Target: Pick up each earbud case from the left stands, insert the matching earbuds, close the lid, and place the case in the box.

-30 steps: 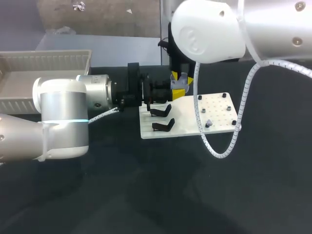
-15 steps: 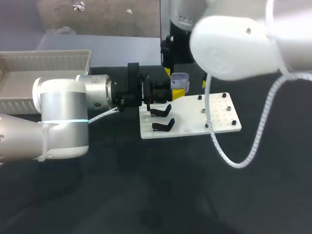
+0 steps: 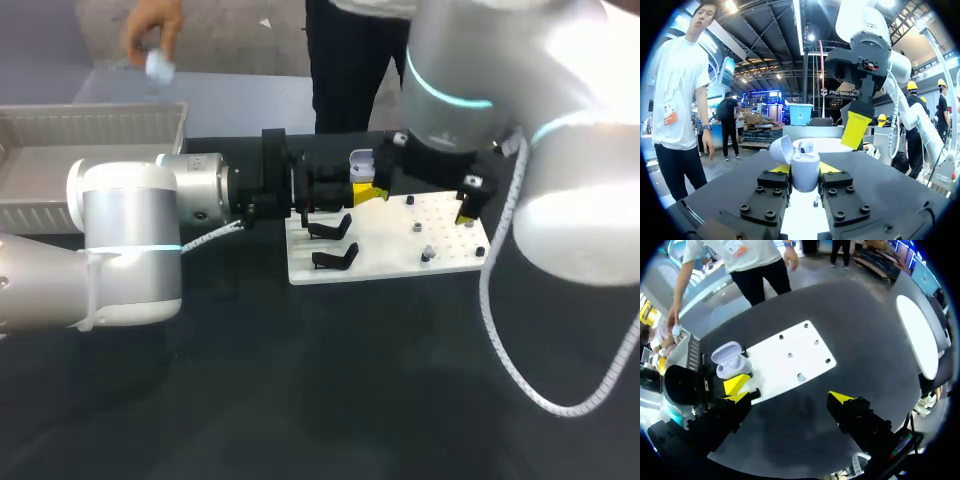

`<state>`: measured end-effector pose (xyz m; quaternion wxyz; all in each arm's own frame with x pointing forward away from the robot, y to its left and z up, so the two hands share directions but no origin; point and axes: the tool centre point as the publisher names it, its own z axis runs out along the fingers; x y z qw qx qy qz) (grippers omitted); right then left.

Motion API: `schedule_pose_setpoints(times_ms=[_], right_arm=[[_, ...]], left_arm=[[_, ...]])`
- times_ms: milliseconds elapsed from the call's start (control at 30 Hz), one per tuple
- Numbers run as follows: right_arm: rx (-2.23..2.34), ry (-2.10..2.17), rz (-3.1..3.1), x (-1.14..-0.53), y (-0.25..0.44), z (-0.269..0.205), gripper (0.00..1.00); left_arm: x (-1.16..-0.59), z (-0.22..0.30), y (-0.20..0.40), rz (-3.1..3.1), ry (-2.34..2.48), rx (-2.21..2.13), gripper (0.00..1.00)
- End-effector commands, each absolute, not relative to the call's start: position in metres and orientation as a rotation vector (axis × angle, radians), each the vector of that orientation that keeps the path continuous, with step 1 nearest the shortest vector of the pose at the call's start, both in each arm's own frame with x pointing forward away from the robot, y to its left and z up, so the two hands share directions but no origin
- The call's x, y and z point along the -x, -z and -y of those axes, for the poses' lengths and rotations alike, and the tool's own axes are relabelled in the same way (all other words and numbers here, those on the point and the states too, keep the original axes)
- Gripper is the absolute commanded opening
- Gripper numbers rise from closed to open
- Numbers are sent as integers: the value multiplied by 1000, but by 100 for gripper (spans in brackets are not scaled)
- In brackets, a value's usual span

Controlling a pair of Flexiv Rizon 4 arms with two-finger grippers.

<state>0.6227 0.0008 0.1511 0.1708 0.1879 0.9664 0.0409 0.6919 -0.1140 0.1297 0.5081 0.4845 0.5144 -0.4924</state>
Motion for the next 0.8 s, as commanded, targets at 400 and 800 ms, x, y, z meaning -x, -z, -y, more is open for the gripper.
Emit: schedule_pose_setpoints(times_ms=[400, 800], right_arm=[[-543, -188, -2690, -627, -86, 14, 100], [-560, -231, -2714, -642, -47, 16, 100]], left_arm=[[-690, 114, -129, -1236, 1181, -1162, 0], [-690, 114, -129, -1236, 1181, -1162, 0]])
